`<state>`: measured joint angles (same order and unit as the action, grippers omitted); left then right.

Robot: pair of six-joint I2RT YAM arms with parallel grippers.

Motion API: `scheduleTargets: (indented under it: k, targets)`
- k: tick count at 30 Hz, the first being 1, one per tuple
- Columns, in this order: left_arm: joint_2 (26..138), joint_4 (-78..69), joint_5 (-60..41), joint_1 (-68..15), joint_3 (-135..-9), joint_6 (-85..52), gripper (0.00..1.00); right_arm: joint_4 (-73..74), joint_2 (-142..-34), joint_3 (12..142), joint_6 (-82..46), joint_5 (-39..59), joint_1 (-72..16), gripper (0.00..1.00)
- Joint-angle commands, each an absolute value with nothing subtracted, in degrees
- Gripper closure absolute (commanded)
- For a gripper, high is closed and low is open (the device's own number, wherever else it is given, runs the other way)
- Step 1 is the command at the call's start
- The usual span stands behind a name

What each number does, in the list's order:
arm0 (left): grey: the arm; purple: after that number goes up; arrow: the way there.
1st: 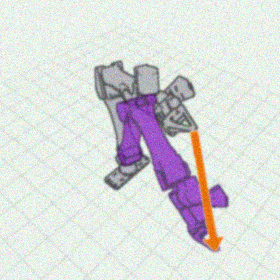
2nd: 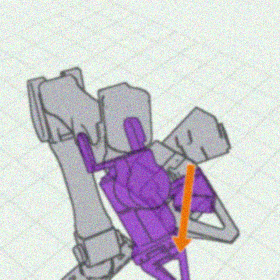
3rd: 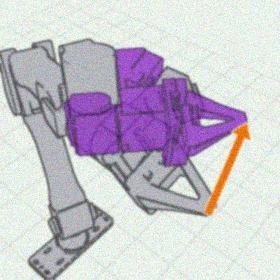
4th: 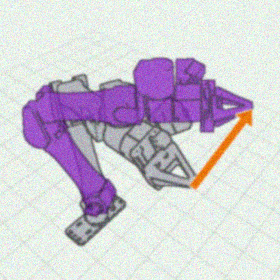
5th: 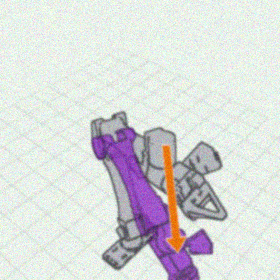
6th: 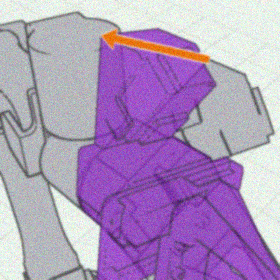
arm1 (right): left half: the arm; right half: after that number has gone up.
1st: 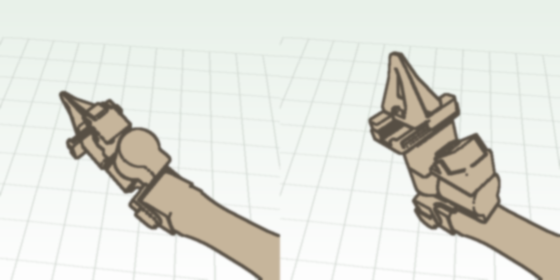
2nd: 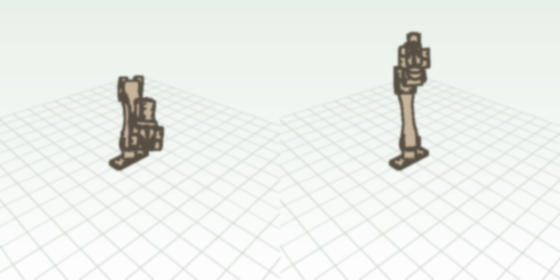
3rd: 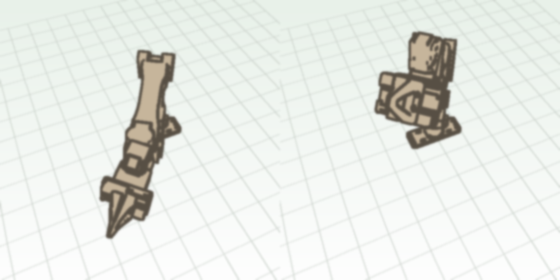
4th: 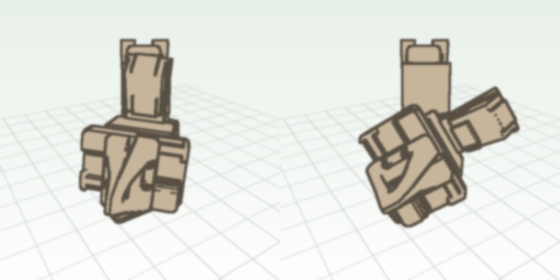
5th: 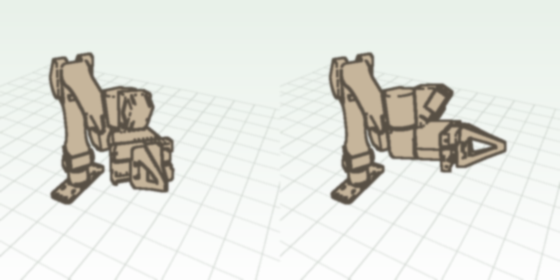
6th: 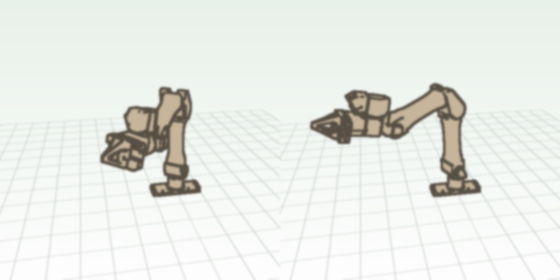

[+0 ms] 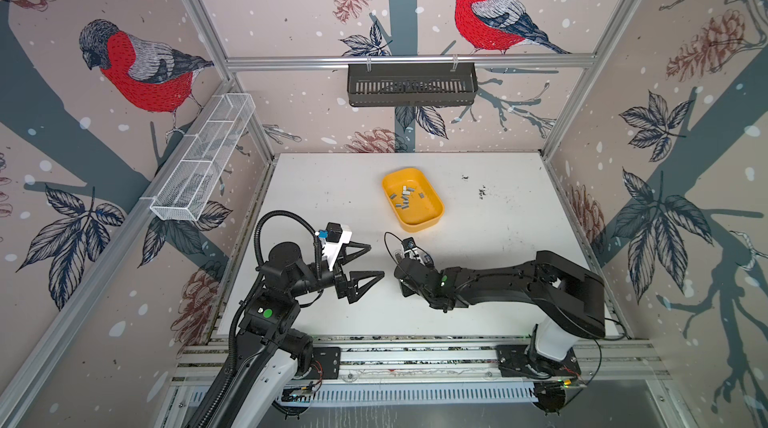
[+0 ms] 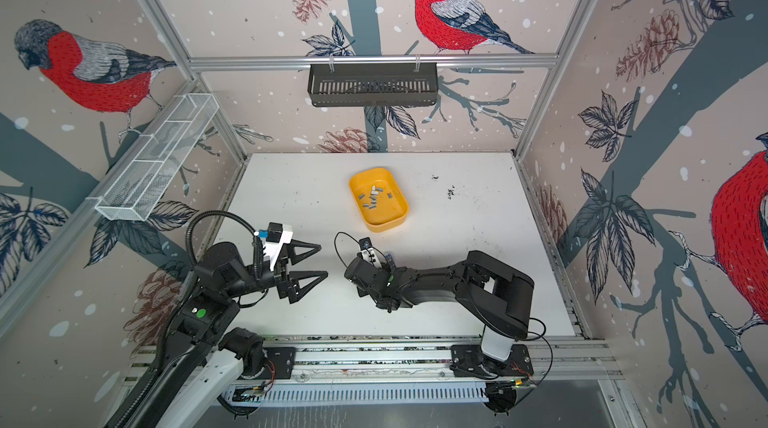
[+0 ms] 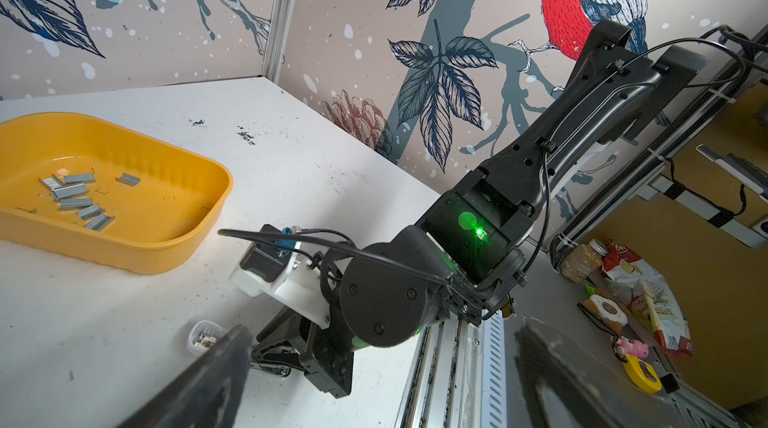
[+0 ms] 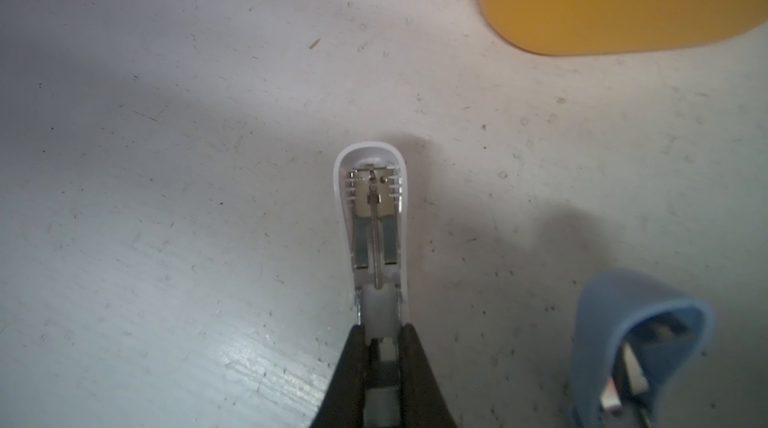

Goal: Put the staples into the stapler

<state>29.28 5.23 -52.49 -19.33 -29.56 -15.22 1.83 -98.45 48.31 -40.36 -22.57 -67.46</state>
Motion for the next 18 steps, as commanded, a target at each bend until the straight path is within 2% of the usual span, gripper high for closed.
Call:
scheduleTargets:
  k: [1, 5, 13, 18]
  targets:
    - [29.4, 2.7, -53.0, -19.3, -29.5, -15.5, 0.02, 1.6, -98.7, 48.2, -40.3, -23.2, -67.5, 0.85]
    - [29.4, 2.7, -53.0, -19.3, -29.5, -15.5, 0.01, 1.3, -98.5, 48.1, -40.5, -23.4, -67.7, 0.83]
    - [29.6, 2.6, -53.1, -19.3, -29.4, -15.5, 0.01, 1.3, -98.4, 48.1, -40.7, -23.5, -68.0, 0.73]
    - [29.7, 2.6, -53.1, -19.2, -29.4, -15.6, 0.01, 1.3, -98.1, 48.0, -40.7, -23.6, -67.9, 0.70]
